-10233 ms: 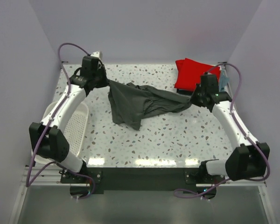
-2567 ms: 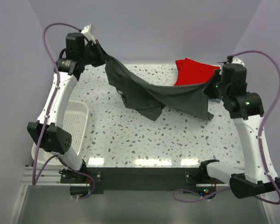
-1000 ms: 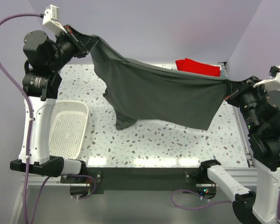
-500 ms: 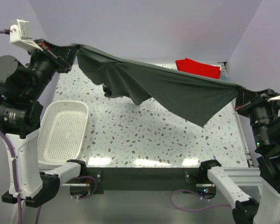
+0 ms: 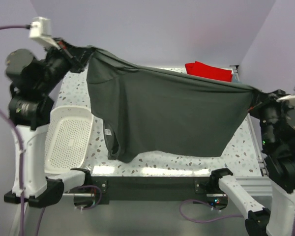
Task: Fold and stack the t-shirts
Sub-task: Flatten the tshirt out
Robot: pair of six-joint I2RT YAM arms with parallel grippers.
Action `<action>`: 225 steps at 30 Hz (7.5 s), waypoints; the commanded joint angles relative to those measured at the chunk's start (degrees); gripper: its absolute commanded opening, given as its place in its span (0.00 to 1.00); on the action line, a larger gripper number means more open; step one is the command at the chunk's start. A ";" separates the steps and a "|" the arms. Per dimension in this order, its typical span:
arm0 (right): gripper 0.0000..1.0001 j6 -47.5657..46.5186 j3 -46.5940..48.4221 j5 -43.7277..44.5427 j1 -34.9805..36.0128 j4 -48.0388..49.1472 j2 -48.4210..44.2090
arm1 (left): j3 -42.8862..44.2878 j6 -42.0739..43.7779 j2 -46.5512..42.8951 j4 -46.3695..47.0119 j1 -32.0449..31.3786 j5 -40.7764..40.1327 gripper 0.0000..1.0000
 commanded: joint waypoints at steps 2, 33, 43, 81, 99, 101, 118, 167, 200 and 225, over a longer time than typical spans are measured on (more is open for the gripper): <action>0.00 -1.57 -17.92 4.27 -0.37 8.15 4.57 | -7.51 -0.76 12.04 9.62 -0.38 7.30 0.00; 0.98 7.03 -46.88 -29.46 -10.39 25.06 27.78 | -42.13 6.62 24.56 13.78 -10.92 -0.86 0.91; 0.98 7.93 -53.32 -32.99 -10.30 26.99 29.79 | -46.81 3.02 30.44 17.03 -15.41 -2.35 0.92; 0.97 8.36 -26.77 -25.77 -9.60 21.28 56.09 | -9.37 10.57 60.51 4.55 -9.52 -15.54 0.94; 0.94 15.74 -45.30 -22.54 3.14 15.66 31.92 | -35.37 9.70 24.31 5.62 -10.58 -18.79 0.98; 0.94 16.44 -48.39 -20.79 5.76 14.35 29.20 | -39.93 9.26 20.62 5.34 -10.58 -18.62 0.98; 0.92 28.04 -60.17 -13.13 16.85 4.41 16.79 | -54.36 8.56 10.84 5.60 -10.58 -12.55 0.98; 0.22 43.87 -59.47 -8.39 25.03 -6.67 3.61 | -57.18 10.40 26.40 15.71 -9.35 -6.75 0.99; 0.16 37.54 -67.20 -18.40 26.52 1.14 8.43 | -55.42 9.70 28.33 14.13 -8.47 -8.69 0.99; 0.24 39.48 -59.83 -3.64 26.35 -2.62 17.58 | -42.33 12.42 42.66 15.27 -10.40 -7.99 0.98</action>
